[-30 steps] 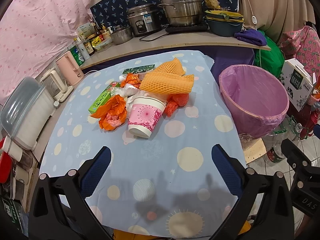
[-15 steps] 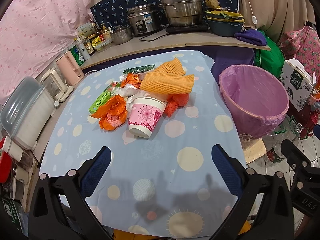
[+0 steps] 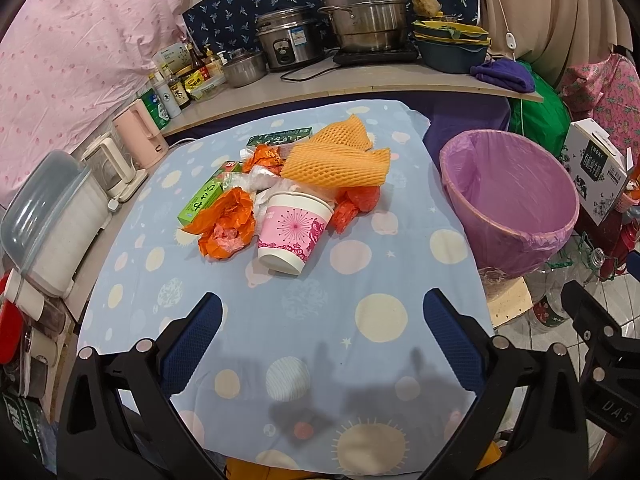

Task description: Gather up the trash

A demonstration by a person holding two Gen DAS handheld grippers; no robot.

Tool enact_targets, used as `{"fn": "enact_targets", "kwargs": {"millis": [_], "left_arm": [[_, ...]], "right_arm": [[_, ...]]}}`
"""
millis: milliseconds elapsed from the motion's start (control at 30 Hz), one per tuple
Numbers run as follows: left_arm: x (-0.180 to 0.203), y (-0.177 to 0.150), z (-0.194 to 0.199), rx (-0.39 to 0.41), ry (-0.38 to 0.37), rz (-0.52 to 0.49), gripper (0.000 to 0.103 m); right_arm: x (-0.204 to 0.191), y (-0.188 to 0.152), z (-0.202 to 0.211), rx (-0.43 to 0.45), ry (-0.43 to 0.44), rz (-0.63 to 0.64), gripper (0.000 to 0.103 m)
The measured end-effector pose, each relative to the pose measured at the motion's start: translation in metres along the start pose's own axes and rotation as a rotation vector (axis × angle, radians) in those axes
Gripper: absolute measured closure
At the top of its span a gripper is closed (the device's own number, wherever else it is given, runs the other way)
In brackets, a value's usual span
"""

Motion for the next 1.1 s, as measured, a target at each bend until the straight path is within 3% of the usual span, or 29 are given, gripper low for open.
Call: {"fn": "enact_targets", "kwargs": {"millis": [1100], "left_arm": [[-0.0062, 0.0009, -0.0071, 0.004, -0.026, 0.033, 0.007]], "right_arm": [[-0.0034, 0.0004, -0.0011, 0.001, 0.003, 0.001, 0.007]]}}
Point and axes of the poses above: each gripper's, at about its wrist camera, not at the fingertips, and z roughly against the way its jaws point, x to its right, y to its top, the point moved 10 cm from there along -z, roughly the way its jaws point, and after that the axes turned 12 degrees about -x, right-handed, at the moved point
